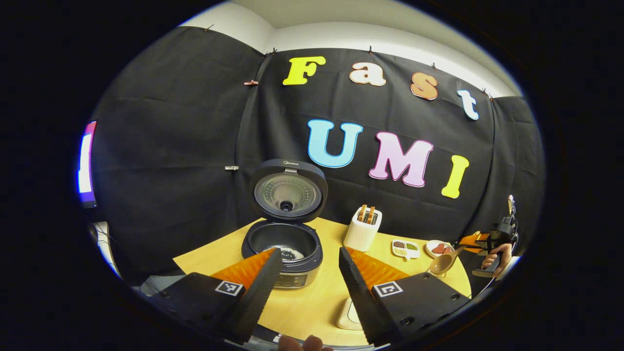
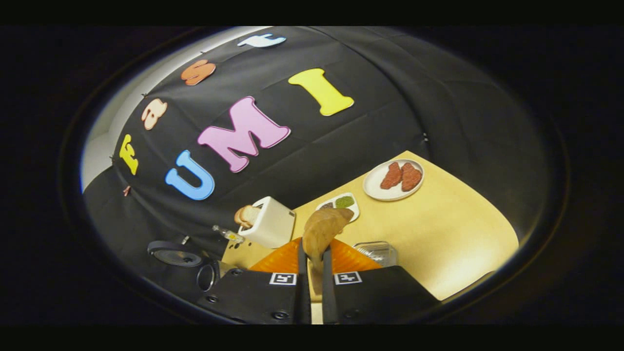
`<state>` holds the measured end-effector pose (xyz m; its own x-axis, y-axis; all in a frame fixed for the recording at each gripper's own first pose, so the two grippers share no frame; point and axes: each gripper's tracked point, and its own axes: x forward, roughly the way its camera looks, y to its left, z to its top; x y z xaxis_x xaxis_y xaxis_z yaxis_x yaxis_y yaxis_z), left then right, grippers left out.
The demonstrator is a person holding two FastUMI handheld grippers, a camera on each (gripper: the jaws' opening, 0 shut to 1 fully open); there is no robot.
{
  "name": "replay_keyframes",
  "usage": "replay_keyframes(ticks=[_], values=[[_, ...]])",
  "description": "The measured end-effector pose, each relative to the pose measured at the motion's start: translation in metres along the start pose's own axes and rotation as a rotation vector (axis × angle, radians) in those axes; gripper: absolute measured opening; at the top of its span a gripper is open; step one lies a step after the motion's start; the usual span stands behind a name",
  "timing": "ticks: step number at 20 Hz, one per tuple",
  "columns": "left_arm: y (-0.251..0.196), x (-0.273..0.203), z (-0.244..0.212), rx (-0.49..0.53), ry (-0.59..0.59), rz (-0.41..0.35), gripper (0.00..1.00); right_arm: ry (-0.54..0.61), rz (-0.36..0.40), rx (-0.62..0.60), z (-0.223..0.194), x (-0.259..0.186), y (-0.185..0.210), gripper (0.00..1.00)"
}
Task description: Close the left gripper, press the button to open the rice cooker; take a wooden spoon from the chopstick holder with the right hand, scoop a spoonful of rice and pour it into the rice cooker, then put the wooden spoon back into the chopstick holder.
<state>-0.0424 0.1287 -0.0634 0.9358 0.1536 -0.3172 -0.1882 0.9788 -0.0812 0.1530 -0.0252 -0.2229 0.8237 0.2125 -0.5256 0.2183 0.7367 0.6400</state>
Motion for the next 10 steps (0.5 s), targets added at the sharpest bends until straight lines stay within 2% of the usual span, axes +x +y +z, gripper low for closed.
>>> replay_keyframes(ticks=[1, 2, 3, 4, 6, 10], values=[[-0.002, -0.004, 0.002, 0.014, 0.0, 0.01, 0.82, -0.005, -0.021, -0.002, 0.002, 0.006, -0.013, 0.13], [-0.004, -0.007, 0.001, 0.03, -0.002, 0.018, 0.82, -0.007, -0.037, 0.003, 0.003, 0.011, -0.024, 0.13], [-0.006, -0.01, 0.002, 0.043, -0.003, 0.022, 0.82, -0.015, -0.051, 0.01, 0.006, 0.015, -0.034, 0.18], [-0.009, -0.011, 0.0, 0.054, -0.001, 0.02, 0.82, -0.015, -0.072, 0.016, 0.007, 0.022, -0.041, 0.13], [-0.016, -0.007, -0.003, 0.069, 0.012, 0.002, 0.82, -0.009, -0.103, -0.002, 0.001, 0.032, -0.049, 0.13], [-0.021, 0.002, 0.006, 0.066, 0.004, 0.008, 0.82, 0.026, -0.137, -0.141, -0.019, 0.049, -0.049, 0.13]])
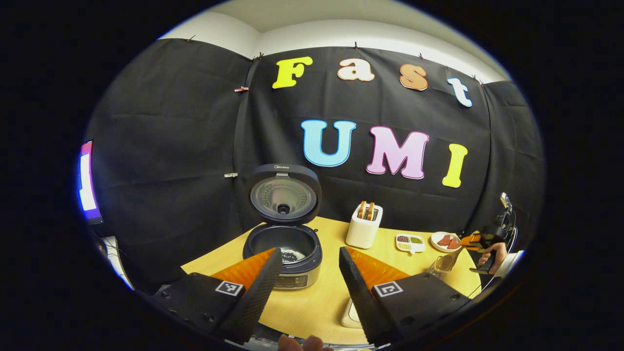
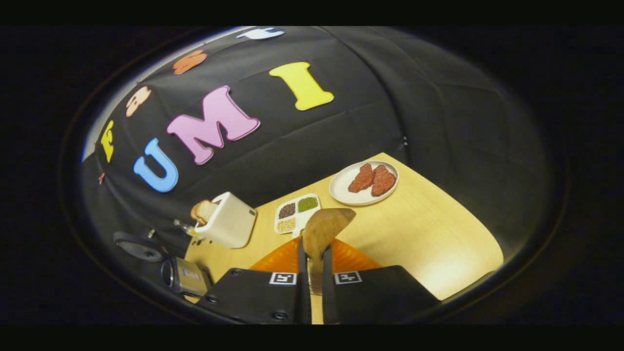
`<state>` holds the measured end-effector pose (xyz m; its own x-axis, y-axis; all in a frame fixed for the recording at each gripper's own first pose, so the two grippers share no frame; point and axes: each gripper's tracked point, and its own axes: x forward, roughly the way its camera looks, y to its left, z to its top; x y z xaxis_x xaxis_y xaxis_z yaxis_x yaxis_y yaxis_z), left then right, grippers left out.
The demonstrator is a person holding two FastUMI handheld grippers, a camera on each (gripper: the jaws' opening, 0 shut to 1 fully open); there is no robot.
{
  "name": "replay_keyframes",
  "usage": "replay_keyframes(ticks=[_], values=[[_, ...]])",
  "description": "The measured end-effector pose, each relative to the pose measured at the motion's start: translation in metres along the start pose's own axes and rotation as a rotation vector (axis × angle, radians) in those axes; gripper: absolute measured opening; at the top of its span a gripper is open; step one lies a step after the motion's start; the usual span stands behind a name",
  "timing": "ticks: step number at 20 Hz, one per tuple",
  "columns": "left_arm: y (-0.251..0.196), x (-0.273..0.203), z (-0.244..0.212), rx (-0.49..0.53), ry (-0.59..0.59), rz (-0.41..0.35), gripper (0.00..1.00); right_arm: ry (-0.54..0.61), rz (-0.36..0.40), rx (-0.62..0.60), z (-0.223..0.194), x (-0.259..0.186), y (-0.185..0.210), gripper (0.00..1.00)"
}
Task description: Close the left gripper, press the button to open the rice cooker; take a wooden spoon from the chopstick holder with the right hand, scoop a spoonful of rice and pour it into the rice cooker, then put the wooden spoon back into the chopstick holder.
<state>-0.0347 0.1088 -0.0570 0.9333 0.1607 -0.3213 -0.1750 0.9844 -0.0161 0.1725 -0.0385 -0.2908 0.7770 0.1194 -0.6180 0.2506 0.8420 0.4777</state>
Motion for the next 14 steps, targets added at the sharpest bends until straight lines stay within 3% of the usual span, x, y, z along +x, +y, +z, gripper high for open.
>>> replay_keyframes(ticks=[4, 5, 6, 9, 10, 13, 14], values=[[-0.01, -0.001, -0.007, 0.013, 0.017, -0.021, 0.82, 0.015, -0.026, -0.184, -0.02, 0.005, 0.006, 0.14], [-0.01, -0.001, -0.006, 0.011, 0.018, -0.024, 0.82, 0.024, -0.024, -0.22, -0.026, 0.006, 0.007, 0.09], [-0.009, 0.0, -0.007, 0.011, 0.019, -0.024, 0.83, 0.034, -0.025, -0.246, -0.034, 0.005, 0.007, 0.13], [-0.005, 0.003, -0.004, 0.006, 0.016, -0.016, 0.82, 0.019, -0.043, -0.305, -0.035, 0.005, 0.003, 0.1], [-0.004, 0.003, -0.004, 0.004, 0.014, -0.014, 0.82, 0.019, -0.044, -0.313, -0.035, 0.002, 0.003, 0.22], [-0.002, 0.005, -0.006, -0.009, 0.021, -0.012, 0.82, 0.044, -0.064, -0.305, -0.038, 0.003, -0.009, 0.22], [-0.003, 0.005, -0.007, -0.013, 0.021, -0.013, 0.82, 0.063, -0.066, -0.28, -0.042, 0.002, -0.012, 0.36]])
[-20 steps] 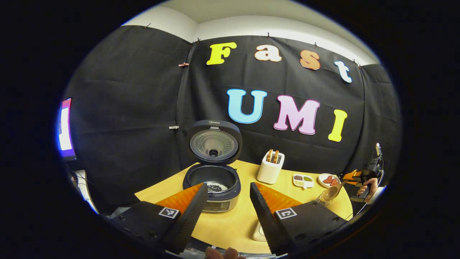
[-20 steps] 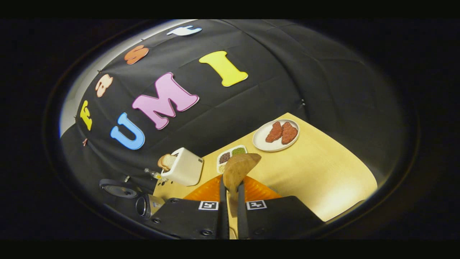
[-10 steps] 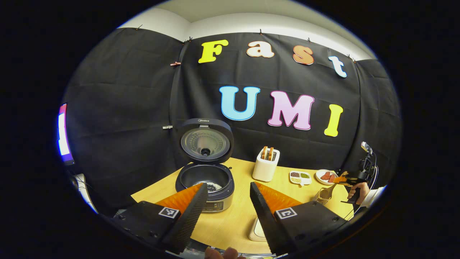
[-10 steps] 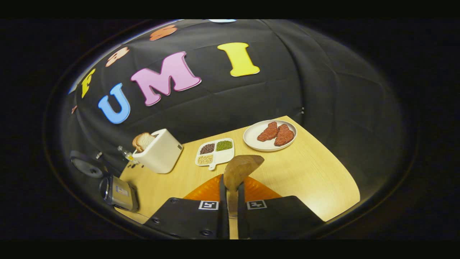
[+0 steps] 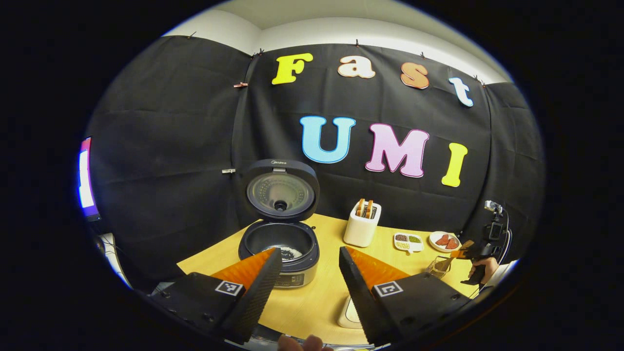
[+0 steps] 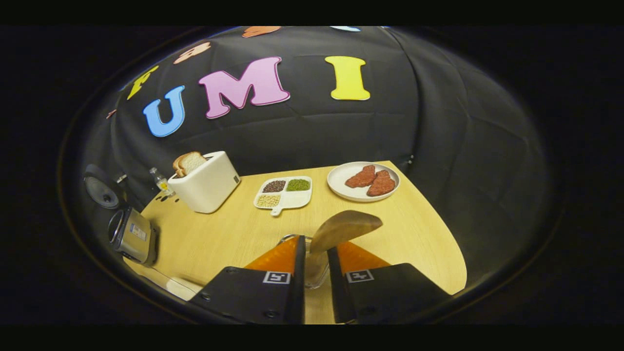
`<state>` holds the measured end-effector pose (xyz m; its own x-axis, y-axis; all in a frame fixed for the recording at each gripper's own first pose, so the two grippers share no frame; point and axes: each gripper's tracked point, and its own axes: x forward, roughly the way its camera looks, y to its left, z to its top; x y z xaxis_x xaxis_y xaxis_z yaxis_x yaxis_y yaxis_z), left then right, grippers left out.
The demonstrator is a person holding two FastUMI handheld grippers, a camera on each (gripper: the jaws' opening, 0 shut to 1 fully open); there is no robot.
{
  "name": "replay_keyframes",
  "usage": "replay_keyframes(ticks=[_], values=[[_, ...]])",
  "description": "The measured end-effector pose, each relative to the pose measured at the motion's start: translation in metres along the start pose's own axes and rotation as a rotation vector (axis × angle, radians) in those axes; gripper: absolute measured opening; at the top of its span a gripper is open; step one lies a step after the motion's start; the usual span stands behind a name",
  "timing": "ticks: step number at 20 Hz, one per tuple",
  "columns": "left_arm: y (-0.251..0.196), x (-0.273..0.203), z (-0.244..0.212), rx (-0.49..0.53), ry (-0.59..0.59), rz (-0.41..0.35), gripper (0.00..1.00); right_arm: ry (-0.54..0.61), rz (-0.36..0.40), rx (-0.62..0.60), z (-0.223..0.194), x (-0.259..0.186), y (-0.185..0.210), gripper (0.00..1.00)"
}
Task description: Close the left gripper, press the button to open the rice cooker; take a wooden spoon from the chopstick holder with the right hand, scoop a spoonful of rice and pour it into the rice cooker, then put the wooden spoon back into the chopstick holder.
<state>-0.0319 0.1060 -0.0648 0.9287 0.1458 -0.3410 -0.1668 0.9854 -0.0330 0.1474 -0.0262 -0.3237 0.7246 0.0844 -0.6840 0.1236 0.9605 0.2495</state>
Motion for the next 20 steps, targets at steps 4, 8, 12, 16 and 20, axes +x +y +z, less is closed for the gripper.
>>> replay_keyframes(ticks=[4, 8, 12, 16, 20], values=[[-0.006, 0.002, -0.001, 0.007, -0.002, -0.012, 0.82, 0.041, -0.003, 0.053, -0.01, -0.004, -0.013, 0.4], [-0.01, 0.006, 0.002, 0.008, -0.006, -0.02, 0.82, 0.065, 0.017, 0.122, -0.016, -0.015, -0.014, 0.58], [-0.011, 0.008, 0.007, 0.016, -0.018, -0.025, 0.82, 0.08, 0.03, 0.187, -0.026, -0.032, -0.014, 0.65], [-0.002, 0.02, 0.018, 0.018, -0.044, -0.017, 0.82, 0.071, 0.131, 0.231, -0.027, -0.068, 0.013, 0.64], [0.008, 0.033, 0.033, 0.008, -0.075, -0.004, 0.82, 0.055, 0.192, 0.217, -0.026, -0.104, 0.038, 0.64]])
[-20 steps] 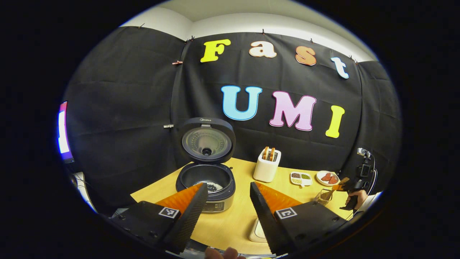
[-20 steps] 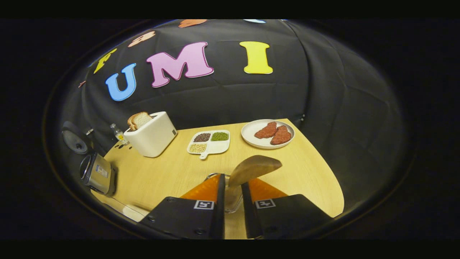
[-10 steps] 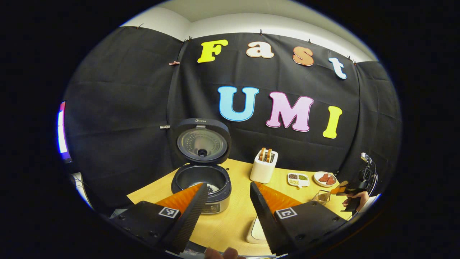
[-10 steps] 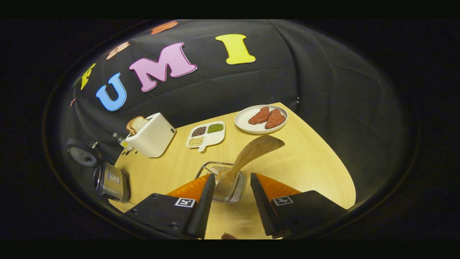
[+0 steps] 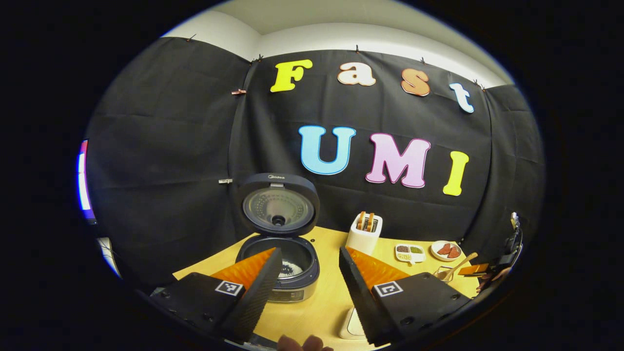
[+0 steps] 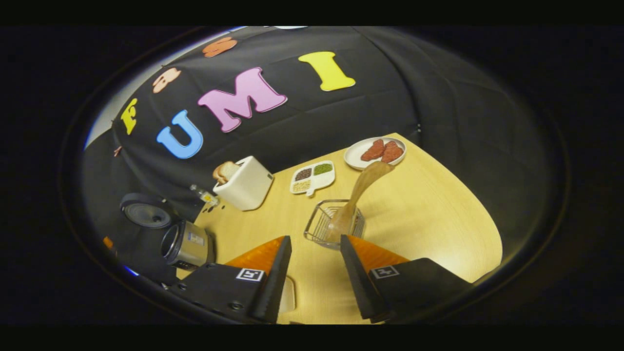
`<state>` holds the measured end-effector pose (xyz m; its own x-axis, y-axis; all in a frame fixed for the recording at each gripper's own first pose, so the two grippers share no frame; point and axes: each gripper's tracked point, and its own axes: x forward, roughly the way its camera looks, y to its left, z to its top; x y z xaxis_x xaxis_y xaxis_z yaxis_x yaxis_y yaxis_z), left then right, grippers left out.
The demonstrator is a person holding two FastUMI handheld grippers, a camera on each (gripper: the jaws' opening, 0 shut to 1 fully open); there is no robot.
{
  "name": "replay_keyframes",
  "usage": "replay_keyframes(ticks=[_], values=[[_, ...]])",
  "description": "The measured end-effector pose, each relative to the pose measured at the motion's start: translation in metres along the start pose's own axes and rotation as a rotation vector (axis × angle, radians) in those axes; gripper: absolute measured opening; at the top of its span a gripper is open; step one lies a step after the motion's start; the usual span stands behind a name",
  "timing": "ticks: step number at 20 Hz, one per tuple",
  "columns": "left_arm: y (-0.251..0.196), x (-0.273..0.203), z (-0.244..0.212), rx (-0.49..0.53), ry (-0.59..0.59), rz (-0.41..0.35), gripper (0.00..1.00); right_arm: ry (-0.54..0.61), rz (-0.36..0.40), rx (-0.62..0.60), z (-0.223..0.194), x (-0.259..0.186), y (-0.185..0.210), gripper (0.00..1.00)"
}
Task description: Close the left gripper, press the button to open the rice cooker; take a wooden spoon from the chopstick holder with the right hand, scoop a spoonful of rice and pour it into the rice cooker, then put the wooden spoon back into the chopstick holder.
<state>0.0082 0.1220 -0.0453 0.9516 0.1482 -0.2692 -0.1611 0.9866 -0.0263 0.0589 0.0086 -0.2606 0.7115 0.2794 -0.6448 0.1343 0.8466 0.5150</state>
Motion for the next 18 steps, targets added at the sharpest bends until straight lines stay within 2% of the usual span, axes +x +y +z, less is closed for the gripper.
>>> replay_keyframes(ticks=[2, 3, 5, 8, 9, 11, 12, 18], values=[[0.006, 0.009, 0.008, 0.007, -0.021, 0.003, 0.82, 0.003, 0.024, -0.015, -0.003, -0.012, 0.017, 0.64], [0.01, 0.015, 0.014, 0.013, -0.034, 0.006, 0.83, 0.007, 0.036, -0.024, -0.005, -0.018, 0.026, 0.58], [0.019, 0.027, 0.03, 0.022, -0.07, 0.012, 0.82, 0.026, 0.056, -0.044, -0.014, -0.03, 0.041, 0.72], [0.036, 0.048, 0.051, 0.014, -0.119, 0.027, 0.82, 0.035, 0.058, -0.111, -0.026, -0.046, 0.055, 0.82], [0.041, 0.056, 0.056, 0.007, -0.129, 0.029, 0.82, 0.042, 0.062, -0.126, -0.031, -0.049, 0.061, 0.76], [0.049, 0.071, 0.07, -0.007, -0.153, 0.033, 0.82, 0.056, 0.066, -0.133, -0.037, -0.054, 0.072, 0.78], [0.054, 0.079, 0.077, -0.011, -0.168, 0.037, 0.82, 0.056, 0.072, -0.133, -0.039, -0.057, 0.079, 0.87], [0.07, 0.132, 0.131, -0.019, -0.266, 0.026, 0.82, 0.079, 0.1, -0.154, -0.057, -0.067, 0.112, 0.88]])
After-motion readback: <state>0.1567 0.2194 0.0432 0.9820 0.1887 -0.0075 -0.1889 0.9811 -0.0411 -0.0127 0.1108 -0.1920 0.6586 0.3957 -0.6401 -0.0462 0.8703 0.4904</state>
